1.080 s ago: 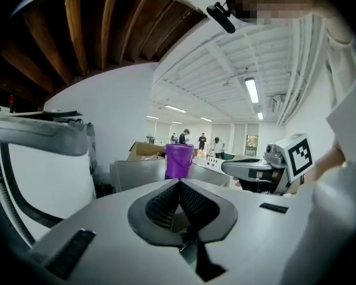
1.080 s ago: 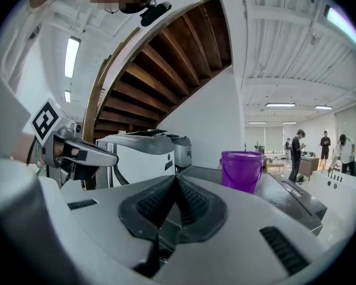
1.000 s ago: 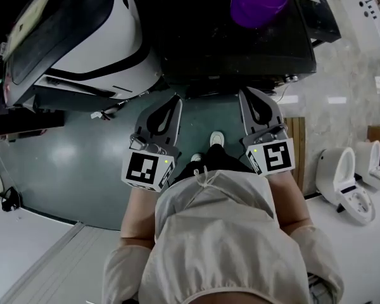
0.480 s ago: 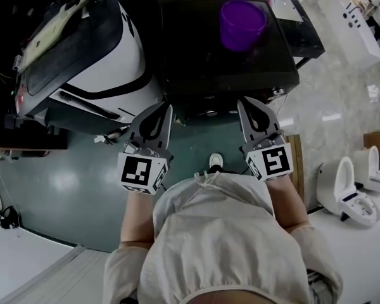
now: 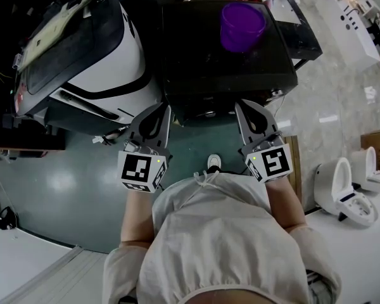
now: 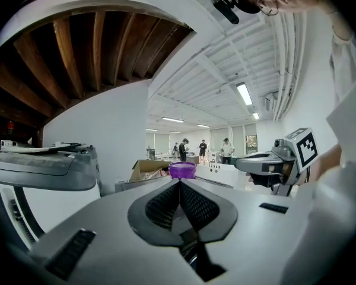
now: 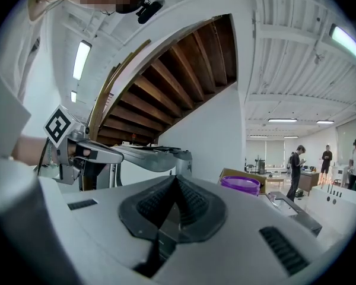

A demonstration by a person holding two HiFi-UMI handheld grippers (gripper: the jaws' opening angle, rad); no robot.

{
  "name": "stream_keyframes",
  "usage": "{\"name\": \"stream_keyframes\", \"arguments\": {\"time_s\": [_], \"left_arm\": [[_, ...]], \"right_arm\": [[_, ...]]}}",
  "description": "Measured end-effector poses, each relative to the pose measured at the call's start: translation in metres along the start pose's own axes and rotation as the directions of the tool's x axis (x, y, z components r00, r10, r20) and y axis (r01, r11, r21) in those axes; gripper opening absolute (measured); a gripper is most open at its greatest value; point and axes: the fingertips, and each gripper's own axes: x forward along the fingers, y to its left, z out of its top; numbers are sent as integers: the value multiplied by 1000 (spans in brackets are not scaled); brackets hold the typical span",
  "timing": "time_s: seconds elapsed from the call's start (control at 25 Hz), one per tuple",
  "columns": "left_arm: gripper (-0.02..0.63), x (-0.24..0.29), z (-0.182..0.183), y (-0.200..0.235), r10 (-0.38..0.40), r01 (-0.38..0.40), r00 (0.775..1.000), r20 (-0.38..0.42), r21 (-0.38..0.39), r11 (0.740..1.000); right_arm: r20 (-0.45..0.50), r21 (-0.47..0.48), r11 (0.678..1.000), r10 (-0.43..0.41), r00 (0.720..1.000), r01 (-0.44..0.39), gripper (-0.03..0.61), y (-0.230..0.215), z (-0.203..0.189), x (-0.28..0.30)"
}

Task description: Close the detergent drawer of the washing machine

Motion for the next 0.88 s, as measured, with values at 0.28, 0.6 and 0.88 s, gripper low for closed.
{"name": "stream_keyframes", "arguments": {"time_s": [0.28,0.6,0.88], "left_arm": [[19,2,-2,2,1,0,1000,-12,18,1000],[20,3,-4,1,3,-3,1000,-14,9,1000],[20,2,-7,-3,-9,10,1000,-24,9,1000]], "right_arm": [[2,11,1000,15,1000,-15,0,4,-2,4],[9,9,1000,16,1000,-16,0,7,-1,8],[29,16,999,32,999,-32,0,12,0,9]]}}
